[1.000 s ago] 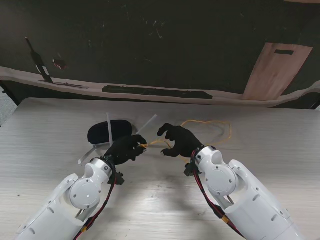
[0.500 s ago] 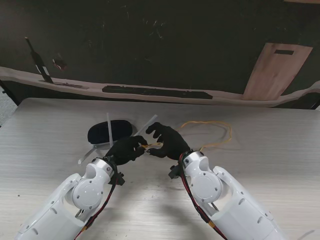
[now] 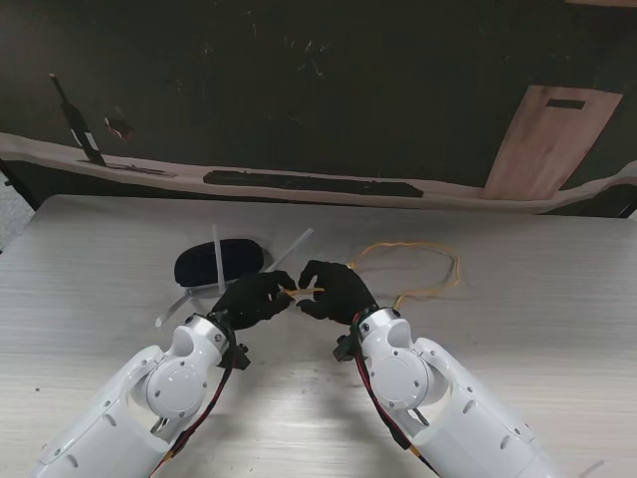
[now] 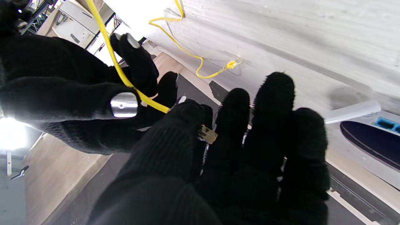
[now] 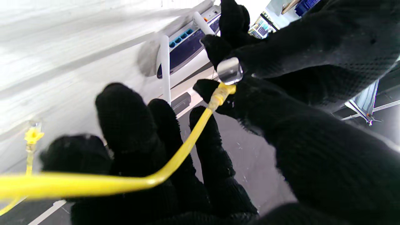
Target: Untangle the Ethernet cable and plug it into the router
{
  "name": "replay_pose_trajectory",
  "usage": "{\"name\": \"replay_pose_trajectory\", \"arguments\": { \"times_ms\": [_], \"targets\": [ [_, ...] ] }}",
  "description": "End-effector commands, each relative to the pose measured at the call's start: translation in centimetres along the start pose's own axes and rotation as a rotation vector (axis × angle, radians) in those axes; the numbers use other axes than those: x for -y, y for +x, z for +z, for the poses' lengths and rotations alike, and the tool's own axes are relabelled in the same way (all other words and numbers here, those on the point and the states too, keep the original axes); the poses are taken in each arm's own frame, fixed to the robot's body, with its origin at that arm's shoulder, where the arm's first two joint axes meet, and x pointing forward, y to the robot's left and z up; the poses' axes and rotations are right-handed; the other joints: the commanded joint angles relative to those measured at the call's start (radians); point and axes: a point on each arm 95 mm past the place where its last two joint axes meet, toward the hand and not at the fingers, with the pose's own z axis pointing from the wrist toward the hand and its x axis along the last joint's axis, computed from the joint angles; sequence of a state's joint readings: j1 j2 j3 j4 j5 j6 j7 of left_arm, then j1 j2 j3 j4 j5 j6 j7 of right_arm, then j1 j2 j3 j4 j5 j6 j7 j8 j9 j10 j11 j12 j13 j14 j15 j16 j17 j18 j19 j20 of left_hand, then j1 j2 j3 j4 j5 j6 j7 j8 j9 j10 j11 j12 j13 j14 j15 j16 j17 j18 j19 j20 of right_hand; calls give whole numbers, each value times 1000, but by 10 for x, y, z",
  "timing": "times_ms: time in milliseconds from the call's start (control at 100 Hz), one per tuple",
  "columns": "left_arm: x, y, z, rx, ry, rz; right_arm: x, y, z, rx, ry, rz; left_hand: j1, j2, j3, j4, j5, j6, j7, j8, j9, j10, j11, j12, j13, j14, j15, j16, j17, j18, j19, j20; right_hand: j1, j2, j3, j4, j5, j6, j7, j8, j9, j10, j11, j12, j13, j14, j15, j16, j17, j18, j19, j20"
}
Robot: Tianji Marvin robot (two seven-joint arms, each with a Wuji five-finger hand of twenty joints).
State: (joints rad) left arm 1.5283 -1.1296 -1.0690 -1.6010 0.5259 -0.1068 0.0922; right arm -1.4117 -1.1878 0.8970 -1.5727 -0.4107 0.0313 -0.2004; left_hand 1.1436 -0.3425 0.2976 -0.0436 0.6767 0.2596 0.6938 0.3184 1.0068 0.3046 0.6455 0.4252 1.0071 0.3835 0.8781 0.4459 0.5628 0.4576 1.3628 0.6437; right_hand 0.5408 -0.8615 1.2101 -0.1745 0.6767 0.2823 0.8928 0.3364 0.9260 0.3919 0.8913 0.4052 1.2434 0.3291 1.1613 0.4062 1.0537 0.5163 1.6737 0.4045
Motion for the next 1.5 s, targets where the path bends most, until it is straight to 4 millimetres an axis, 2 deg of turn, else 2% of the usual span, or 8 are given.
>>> {"name": "replay_pose_trajectory", "arguments": {
  "times_ms": [0, 250, 570, 830, 950, 1070, 1250, 1490],
  "targets": [
    [-1, 2, 1, -5, -14, 0, 7, 2, 0, -3, 22, 12, 79, 52, 13, -3, -3, -48, 87, 25, 4, -37, 40, 15, -7, 20, 23, 13, -17, -38, 37, -7, 14, 18, 44, 29, 41, 2, 3, -9, 54, 25, 28, 9, 50, -29, 117, 18, 80, -89, 151, -6],
    [-2, 1, 1, -6, -21, 0, 11, 3, 5, -15, 21, 9, 83, 55, 5, -1, -14, -57, 114, 35, 3, -44, 46, 23, -9, 15, 25, 17, -20, -38, 37, -2, 84, 45, 8, -110, 105, -39, 166, -226, 171, 8, 65, 4, 54, -61, 261, 81, 109, -211, 280, 62],
    [-2, 1, 1, -2, -29, 7, 14, 3, 8, -14, 22, 21, 85, 56, 0, 0, -13, -60, 119, 31, 3, -44, 45, 24, -10, 17, 23, 18, -20, -39, 36, 0, 145, 129, -16, -108, 176, -86, 268, -291, 266, -9, 81, -6, 55, -72, 325, 131, 122, -269, 338, 105],
    [-2, 2, 1, -1, -27, 4, 14, 1, 8, -27, 14, -13, 80, 50, -2, 1, -15, -61, 119, 29, 6, -46, 45, 24, -10, 14, 23, 18, -19, -41, 36, 1, 178, 92, 11, -100, 263, -106, 285, -303, 340, -16, 89, -15, 57, -99, 366, 171, 130, -320, 374, 137],
    [-2, 1, 1, -3, -25, 3, 13, 1, 8, -43, -7, -29, -159, -111, 267, -14, -25, -56, 30, 14, 0, -64, -27, 54, -33, -2, -5, 18, -35, -60, 10, -8, 174, 72, 27, -103, 283, -127, 272, -280, 354, -22, 92, -12, 58, -114, 378, 186, 134, -348, 385, 149],
    [2, -1, -2, -16, -34, 32, 9, -1, 8, -33, -33, -23, -513, -131, 443, 4, -98, -35, -172, 13, -181, -67, -77, -26, -177, -2, -112, 31, -176, -62, -113, -31, 173, 69, 33, -104, 290, -123, 261, -269, 360, -18, 91, -11, 59, -117, 384, 193, 135, -357, 391, 156],
    [14, -3, -11, -38, -7, 42, 0, -6, 6, 3, -80, -14, -574, -87, 326, -2, -179, -58, -304, -44, -380, -58, -189, -73, -395, 4, -276, 33, -379, -47, -287, -74, 178, 72, 34, -105, 292, -105, 254, -258, 364, -10, 97, -8, 59, -115, 395, 201, 137, -362, 402, 163],
    [38, 4, -29, -119, 58, 15, -6, -11, 2, 28, -105, -1, -564, -12, 272, 17, -160, -83, -311, -50, -434, -53, -233, -98, -477, -5, -363, 18, -436, -59, -370, -116, 186, 66, 32, -106, 300, -82, 242, -258, 377, 4, 103, -4, 58, -106, 412, 215, 139, -368, 420, 175]
  ]
}}
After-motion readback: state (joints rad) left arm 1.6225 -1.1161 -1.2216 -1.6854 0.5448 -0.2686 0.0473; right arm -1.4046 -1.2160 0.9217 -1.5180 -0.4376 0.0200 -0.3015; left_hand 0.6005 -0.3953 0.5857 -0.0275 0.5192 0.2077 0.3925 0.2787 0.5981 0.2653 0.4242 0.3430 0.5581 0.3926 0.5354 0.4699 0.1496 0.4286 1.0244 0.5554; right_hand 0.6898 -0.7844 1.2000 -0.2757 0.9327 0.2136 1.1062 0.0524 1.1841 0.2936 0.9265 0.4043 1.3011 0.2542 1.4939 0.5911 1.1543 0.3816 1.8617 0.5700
